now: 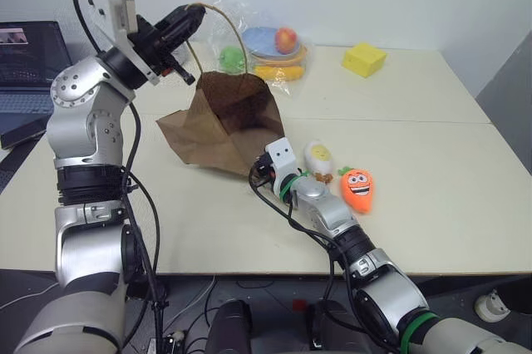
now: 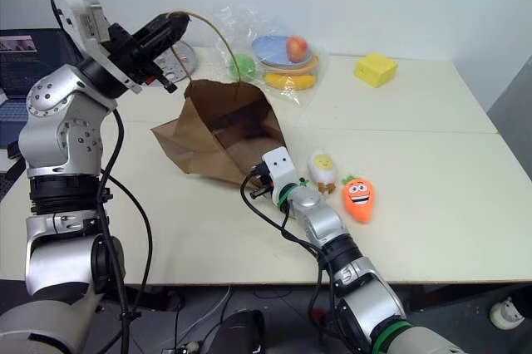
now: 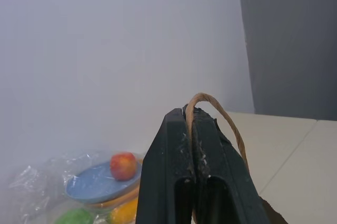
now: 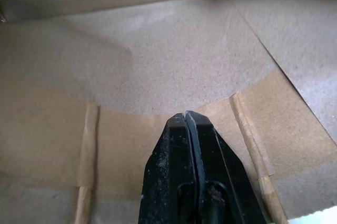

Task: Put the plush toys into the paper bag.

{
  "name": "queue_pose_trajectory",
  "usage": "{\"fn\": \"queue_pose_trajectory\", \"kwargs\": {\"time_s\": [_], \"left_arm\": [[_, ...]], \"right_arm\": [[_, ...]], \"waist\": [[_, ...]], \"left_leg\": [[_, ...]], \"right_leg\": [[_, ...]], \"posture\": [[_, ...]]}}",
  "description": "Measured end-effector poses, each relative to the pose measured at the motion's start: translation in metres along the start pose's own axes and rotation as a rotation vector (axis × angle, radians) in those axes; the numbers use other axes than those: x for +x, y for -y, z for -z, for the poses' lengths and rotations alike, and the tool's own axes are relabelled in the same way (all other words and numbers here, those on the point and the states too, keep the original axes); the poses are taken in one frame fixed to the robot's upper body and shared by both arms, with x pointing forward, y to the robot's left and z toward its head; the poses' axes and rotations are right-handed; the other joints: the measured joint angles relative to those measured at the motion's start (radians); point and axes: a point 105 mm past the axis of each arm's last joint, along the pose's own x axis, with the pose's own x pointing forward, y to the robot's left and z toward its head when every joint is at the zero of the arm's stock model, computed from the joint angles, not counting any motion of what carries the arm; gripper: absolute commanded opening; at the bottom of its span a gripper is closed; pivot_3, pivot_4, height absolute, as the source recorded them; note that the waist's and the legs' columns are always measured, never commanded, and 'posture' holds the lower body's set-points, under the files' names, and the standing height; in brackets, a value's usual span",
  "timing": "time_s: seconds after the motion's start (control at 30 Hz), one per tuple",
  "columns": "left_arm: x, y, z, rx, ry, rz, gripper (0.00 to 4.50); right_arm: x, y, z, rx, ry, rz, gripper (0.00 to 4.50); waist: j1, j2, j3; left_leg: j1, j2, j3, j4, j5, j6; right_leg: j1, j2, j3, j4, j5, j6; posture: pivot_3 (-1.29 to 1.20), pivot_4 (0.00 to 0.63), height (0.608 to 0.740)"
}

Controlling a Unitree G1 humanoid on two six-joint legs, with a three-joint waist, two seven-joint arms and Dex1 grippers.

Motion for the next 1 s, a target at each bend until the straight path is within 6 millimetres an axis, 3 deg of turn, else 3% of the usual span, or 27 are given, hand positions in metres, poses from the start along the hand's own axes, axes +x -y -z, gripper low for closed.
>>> {"fn": "queue_pose_trajectory", "kwargs": {"time_s": [0.13,0.27,0.47,0.6,0.77,0.83,0.9,1.0], "left_arm": [[-0.007,0.014,0.025,-0.058,-0.080,0.060,0.00],[-0.006,0.027,0.031,-0.063,-0.103,0.134,0.00],[-0.010,0.036,0.041,-0.122,-0.132,0.178,0.00],[-0.010,0.041,0.043,-0.134,-0.145,0.199,0.00],[-0.008,0.045,0.042,-0.137,-0.147,0.220,0.00],[-0.007,0.048,0.043,-0.139,-0.151,0.236,0.00],[-0.006,0.050,0.044,-0.142,-0.153,0.249,0.00],[-0.004,0.052,0.044,-0.143,-0.154,0.261,0.00]], "right_arm": [[-0.001,0.004,-0.002,0.016,0.010,0.013,0.03],[-0.004,0.009,-0.006,0.043,0.033,0.015,0.03],[-0.019,0.005,-0.046,0.000,0.172,-0.058,0.03],[-0.048,0.003,-0.064,-0.001,0.232,-0.109,0.03],[-0.100,0.005,-0.093,0.012,0.332,-0.164,0.03],[-0.126,0.008,-0.103,0.008,0.366,-0.171,0.38],[-0.155,0.028,-0.106,0.032,0.395,-0.075,0.93],[-0.182,0.057,-0.094,0.023,0.350,0.116,2.05]], "waist": [[0.001,0.000,0.000],[-0.001,0.000,0.000],[-0.003,0.000,0.000],[0.001,0.000,0.000],[0.000,0.000,0.000],[0.002,0.000,0.000],[0.006,0.000,0.000],[0.003,-0.001,0.000]], "left_leg": [[0.000,0.000,0.000,0.000,0.000,0.000],[-0.001,0.000,0.001,-0.001,0.000,0.000],[-0.002,0.002,0.000,-0.003,0.000,0.000],[-0.003,0.002,-0.001,-0.004,-0.001,-0.002],[-0.003,0.001,0.000,-0.003,-0.001,-0.002],[-0.003,0.002,-0.001,-0.003,-0.001,-0.002],[-0.002,0.001,-0.001,-0.003,-0.001,-0.002],[-0.002,0.001,0.000,-0.003,-0.001,-0.002]], "right_leg": [[0.000,0.000,0.000,0.000,0.000,0.000],[-0.001,0.000,0.000,-0.001,0.000,-0.001],[-0.003,0.001,-0.001,0.000,-0.001,-0.001],[-0.003,0.002,-0.001,-0.001,-0.002,0.000],[-0.003,0.001,-0.001,-0.001,-0.003,-0.003],[-0.003,0.001,-0.002,-0.001,-0.005,-0.005],[-0.002,0.000,-0.002,-0.002,-0.005,-0.006],[-0.002,-0.001,-0.001,-0.003,-0.006,-0.007]], "posture": [[0.00,0.150,0.740],[0.00,0.150,0.740],[0.00,0.150,0.740],[0.00,0.150,0.740],[0.00,0.150,0.740],[0.00,0.150,0.740],[0.00,0.150,0.740],[0.00,0.150,0.740]]}}
